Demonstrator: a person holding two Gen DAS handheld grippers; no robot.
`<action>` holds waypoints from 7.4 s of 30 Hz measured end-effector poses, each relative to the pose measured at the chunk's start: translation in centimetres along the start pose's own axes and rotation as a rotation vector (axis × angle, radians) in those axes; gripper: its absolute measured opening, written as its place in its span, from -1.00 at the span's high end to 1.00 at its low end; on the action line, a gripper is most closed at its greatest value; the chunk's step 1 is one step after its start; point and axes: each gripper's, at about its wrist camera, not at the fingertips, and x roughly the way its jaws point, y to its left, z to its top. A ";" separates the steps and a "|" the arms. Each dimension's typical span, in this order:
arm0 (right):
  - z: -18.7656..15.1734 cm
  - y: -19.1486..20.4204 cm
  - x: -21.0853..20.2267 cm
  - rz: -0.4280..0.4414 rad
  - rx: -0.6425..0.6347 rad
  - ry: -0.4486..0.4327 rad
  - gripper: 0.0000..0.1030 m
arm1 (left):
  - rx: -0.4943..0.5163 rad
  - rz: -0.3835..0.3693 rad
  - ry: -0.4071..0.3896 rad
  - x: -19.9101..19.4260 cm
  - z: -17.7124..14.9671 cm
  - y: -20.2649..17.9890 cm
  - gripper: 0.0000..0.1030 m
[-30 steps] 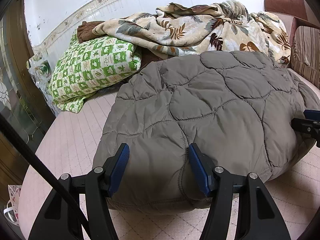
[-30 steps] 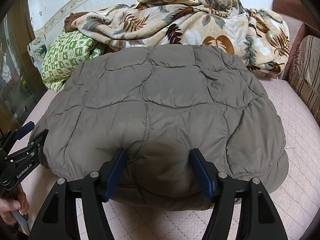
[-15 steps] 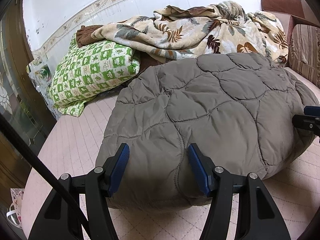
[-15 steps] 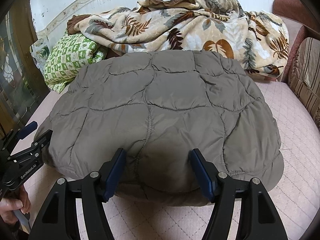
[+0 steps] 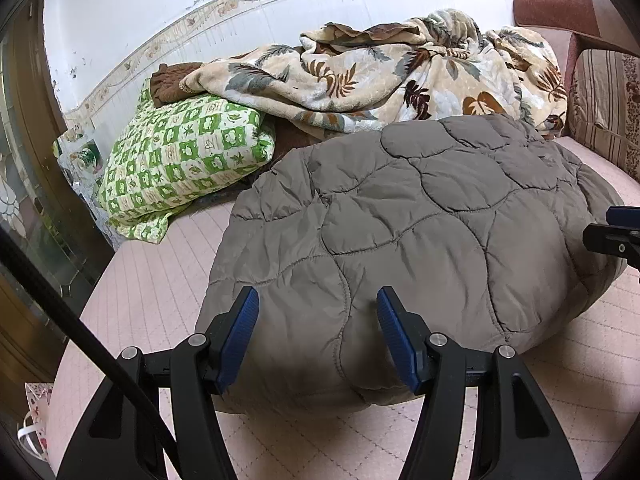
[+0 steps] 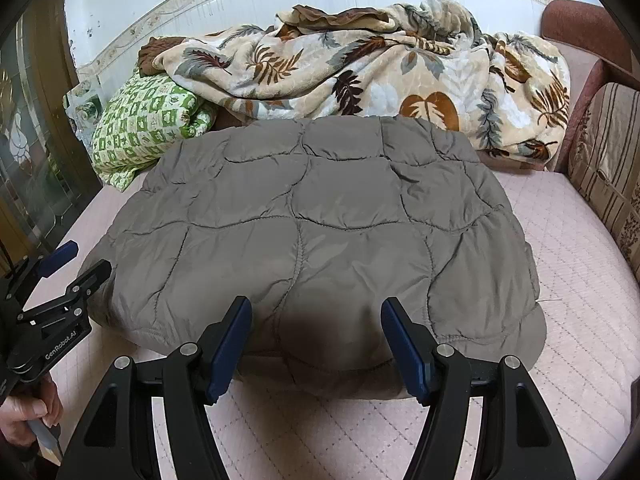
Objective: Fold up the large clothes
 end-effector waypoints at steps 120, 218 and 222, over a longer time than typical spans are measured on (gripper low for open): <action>-4.6 -14.2 -7.0 0.180 0.703 -0.177 0.40 | -0.935 -0.379 0.126 -0.5 -6.1 16.4 0.31; -8.1 3.7 -4.6 -0.026 -0.037 -0.019 -0.12 | -0.196 -0.096 0.085 -4.7 -7.8 -3.0 -0.42; -8.4 3.1 -6.5 -0.029 -0.020 -0.044 -0.12 | -0.196 -0.096 0.084 -4.7 -7.9 -3.0 -0.42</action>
